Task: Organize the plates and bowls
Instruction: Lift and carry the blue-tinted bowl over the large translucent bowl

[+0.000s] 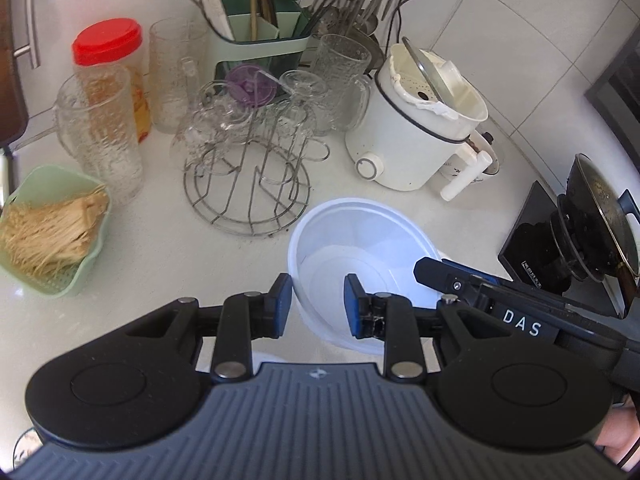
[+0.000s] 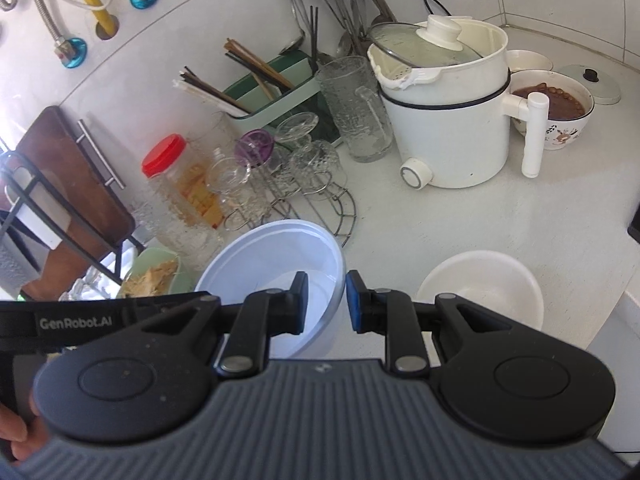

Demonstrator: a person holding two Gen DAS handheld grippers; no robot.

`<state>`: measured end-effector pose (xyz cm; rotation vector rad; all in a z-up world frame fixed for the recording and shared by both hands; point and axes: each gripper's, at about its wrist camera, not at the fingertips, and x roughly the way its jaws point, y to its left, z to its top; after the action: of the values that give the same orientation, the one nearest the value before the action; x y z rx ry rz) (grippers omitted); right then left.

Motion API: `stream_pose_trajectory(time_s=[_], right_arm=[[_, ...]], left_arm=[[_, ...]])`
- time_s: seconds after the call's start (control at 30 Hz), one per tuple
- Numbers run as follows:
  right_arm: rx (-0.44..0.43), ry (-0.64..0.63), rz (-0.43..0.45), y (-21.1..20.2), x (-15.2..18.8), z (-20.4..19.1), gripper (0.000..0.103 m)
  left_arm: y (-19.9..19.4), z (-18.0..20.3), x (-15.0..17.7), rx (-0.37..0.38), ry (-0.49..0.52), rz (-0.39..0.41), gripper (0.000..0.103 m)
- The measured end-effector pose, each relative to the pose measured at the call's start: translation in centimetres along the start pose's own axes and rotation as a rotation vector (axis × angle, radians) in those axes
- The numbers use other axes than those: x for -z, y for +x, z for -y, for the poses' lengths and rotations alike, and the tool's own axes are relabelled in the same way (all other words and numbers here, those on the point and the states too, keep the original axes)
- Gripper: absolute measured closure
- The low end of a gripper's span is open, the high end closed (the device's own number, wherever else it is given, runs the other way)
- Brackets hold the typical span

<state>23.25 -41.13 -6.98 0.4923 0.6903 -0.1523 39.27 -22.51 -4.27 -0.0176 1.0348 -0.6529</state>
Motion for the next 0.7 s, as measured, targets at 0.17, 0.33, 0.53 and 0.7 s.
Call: stream_pose_trajectory(time_s=[0.17,0.33,0.53,0.7], right_arm=[[-0.011,-0.006,-0.001,-0.6,0.8,-0.9,0.079],[-0.031,-0.023,-0.016,-0.8,1.6,-1.8,0.08],[-0.043,-0.045,-0.047,-0.7,3.0,-2.9,0.08],[-0.044,-0.062,-0.082,-0.5,4.2,-3.5,0.079]], left_arm=[[-1.4,-0.6,1.1,0.001,0.007,0.012,0.072],[-2.4,-1.4,2.5,-0.012,0.021,0.008,0.072],[-2.9,-2.8,4.5,-0.027,-0.025,-0.01,0.072],[-2.9,-3.5,6.1,-0.043,-0.039,-0.027,0.071]])
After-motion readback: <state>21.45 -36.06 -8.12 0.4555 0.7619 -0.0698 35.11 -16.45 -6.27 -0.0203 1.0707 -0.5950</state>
